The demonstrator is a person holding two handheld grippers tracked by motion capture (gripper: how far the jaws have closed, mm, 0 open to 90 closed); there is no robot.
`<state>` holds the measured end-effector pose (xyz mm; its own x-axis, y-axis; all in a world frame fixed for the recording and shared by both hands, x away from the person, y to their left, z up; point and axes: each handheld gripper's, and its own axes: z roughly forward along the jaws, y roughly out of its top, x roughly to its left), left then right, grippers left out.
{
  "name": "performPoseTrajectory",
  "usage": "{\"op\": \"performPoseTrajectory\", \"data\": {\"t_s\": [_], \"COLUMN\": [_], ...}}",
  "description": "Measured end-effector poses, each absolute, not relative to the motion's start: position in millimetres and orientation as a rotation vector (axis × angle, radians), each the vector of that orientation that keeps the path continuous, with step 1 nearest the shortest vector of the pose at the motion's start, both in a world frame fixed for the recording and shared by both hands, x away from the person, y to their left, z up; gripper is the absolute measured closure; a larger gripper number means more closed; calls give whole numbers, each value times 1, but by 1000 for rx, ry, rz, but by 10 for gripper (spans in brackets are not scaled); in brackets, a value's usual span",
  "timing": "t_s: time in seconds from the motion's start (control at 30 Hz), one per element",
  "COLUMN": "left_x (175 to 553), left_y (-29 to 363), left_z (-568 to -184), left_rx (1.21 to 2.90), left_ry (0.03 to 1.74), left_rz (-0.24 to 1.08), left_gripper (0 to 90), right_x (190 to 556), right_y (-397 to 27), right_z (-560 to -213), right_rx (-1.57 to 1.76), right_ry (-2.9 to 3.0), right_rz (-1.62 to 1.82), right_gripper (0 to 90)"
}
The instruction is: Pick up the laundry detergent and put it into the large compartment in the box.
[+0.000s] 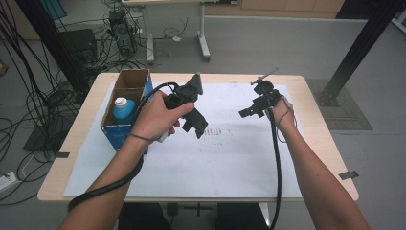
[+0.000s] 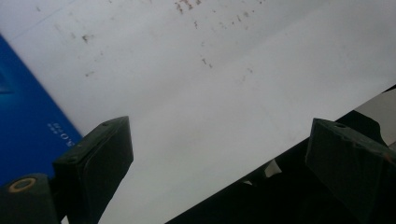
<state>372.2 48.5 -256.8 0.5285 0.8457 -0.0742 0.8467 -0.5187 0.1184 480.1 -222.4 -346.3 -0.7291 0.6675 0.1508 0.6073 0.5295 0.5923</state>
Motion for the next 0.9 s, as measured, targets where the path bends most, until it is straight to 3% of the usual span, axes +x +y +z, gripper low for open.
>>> {"op": "performPoseTrajectory", "data": {"t_s": [0.5,0.9], "left_x": [377,377], "left_y": [35,33], "left_z": [-312,-318], "left_rx": [2652,2649], "left_ry": [1462,1461], "left_rz": [-74,-92], "left_gripper": [80,79], "right_x": [480,479], "right_y": [-224,-224], "right_z": [-351,-350], "right_rx": [1119,1120], "right_ry": [2669,2664], "right_rz": [965,966], "right_gripper": [53,53]}}
